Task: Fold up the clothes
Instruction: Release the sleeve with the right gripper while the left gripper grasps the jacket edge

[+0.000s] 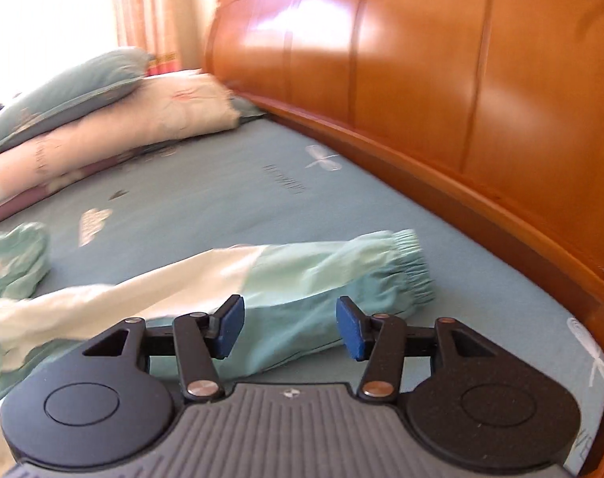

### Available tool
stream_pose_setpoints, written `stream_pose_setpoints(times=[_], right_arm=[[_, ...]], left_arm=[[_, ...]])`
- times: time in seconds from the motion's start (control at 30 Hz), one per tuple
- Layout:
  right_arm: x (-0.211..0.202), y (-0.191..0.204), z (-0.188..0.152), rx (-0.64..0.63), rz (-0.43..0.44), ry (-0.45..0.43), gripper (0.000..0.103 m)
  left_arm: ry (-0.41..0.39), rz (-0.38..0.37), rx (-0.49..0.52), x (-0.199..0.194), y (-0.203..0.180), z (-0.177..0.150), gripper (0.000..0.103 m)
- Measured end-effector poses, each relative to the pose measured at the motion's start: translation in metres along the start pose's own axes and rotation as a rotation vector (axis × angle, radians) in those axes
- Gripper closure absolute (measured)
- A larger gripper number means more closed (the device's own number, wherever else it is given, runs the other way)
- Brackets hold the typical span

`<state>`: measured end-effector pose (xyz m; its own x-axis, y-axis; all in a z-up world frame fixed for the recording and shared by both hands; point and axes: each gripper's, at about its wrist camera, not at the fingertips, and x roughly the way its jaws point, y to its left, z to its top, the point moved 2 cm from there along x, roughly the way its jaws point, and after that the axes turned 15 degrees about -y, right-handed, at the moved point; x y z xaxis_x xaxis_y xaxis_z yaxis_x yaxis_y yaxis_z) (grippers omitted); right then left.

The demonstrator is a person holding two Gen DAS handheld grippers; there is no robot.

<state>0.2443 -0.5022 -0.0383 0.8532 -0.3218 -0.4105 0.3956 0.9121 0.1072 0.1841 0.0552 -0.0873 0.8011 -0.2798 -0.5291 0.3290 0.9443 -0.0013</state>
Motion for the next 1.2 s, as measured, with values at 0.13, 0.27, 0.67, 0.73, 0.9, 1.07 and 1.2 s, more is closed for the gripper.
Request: stream_pose_setpoints(times=[0.13, 0.27, 0.67, 0.73, 0.9, 1.07, 1.2], right_arm=[[-0.039, 0.078, -0.016, -0.117, 0.236, 0.058, 0.047], [-0.083, 0.162, -0.038, -0.246, 0.442, 0.087, 0.045], [-0.192, 0.298, -0.139, -0.318, 0.741, 0.141, 0.04], [-0.198, 0.302, -0.151, -0.297, 0.753, 0.177, 0.04], [-0.199, 0.301, -0.165, -0.302, 0.7, 0.223, 0.039], [-0.197, 0.29, -0.166, -0.277, 0.657, 0.235, 0.039], [-0.196, 0.283, -0.164, -0.264, 0.629, 0.23, 0.038]], left_arm=[[-0.026, 0.054, -0.049, -0.031, 0.022, -0.009, 0.032], [-0.06, 0.129, -0.043, -0.06, 0.042, -0.02, 0.031], [-0.06, 0.325, -0.154, -0.069, 0.121, -0.057, 0.04], [-0.063, 0.289, -0.26, -0.065, 0.132, -0.066, 0.038], [-0.053, 0.195, -0.467, -0.047, 0.147, -0.086, 0.038], [-0.042, 0.187, -0.468, -0.041, 0.142, -0.084, 0.09], [-0.115, 0.327, -0.321, -0.071, 0.145, -0.056, 0.097]])
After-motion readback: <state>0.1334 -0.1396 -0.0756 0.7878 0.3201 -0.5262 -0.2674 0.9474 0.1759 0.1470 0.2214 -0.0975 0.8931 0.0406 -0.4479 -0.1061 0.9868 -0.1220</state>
